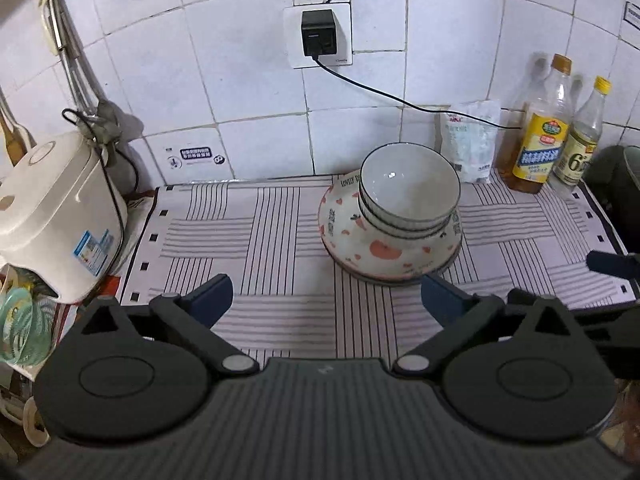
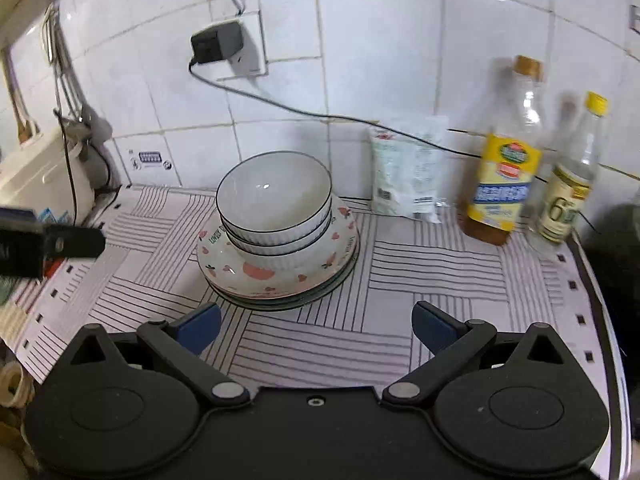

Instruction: Organize plates and bowls

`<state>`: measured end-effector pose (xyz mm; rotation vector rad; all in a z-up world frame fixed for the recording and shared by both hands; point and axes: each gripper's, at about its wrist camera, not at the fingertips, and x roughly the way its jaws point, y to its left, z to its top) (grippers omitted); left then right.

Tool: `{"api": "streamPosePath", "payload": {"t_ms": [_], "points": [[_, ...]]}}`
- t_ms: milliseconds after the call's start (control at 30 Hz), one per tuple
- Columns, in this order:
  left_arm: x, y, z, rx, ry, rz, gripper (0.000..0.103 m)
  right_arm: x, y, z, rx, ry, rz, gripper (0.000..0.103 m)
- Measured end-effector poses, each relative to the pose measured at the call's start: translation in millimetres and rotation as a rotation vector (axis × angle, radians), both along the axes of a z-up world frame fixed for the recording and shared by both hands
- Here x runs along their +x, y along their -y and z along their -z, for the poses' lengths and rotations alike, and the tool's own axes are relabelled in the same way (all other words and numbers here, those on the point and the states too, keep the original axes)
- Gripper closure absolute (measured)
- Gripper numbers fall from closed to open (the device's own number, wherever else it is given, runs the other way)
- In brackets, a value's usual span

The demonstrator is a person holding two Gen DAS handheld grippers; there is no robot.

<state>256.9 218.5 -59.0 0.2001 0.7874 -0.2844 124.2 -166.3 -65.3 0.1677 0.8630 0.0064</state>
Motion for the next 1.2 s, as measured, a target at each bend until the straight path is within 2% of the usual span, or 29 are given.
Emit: {"api": "streamPosePath", "payload": {"t_ms": [200,500,667,767,1200], "points": [[-25,-16,-11,0.005,-0.015,-0.006,0.001,-34,-10,-33,-0.035,-0.010,0.058,0.000],[-69,-34,-27,0.022,0.030,-0.012,0.001,-81,-28,-70,-0.078,-0.006,0.138,0.000],[-89,-35,-32,0.024,0.061,-0.003,0.001,-98,-30,-78,-0.069,0.014,0.156,0.000],[-100,-33,-35,0.036,0.081,0.004,0.001,-107,-34,-81,-0.099,0.016,0.156,0.000],[-120,-33,-35,0.040,0.069,-0.018,0.001,-134,-31,-89,-0.107,0.049,0.183,0.000]]}}
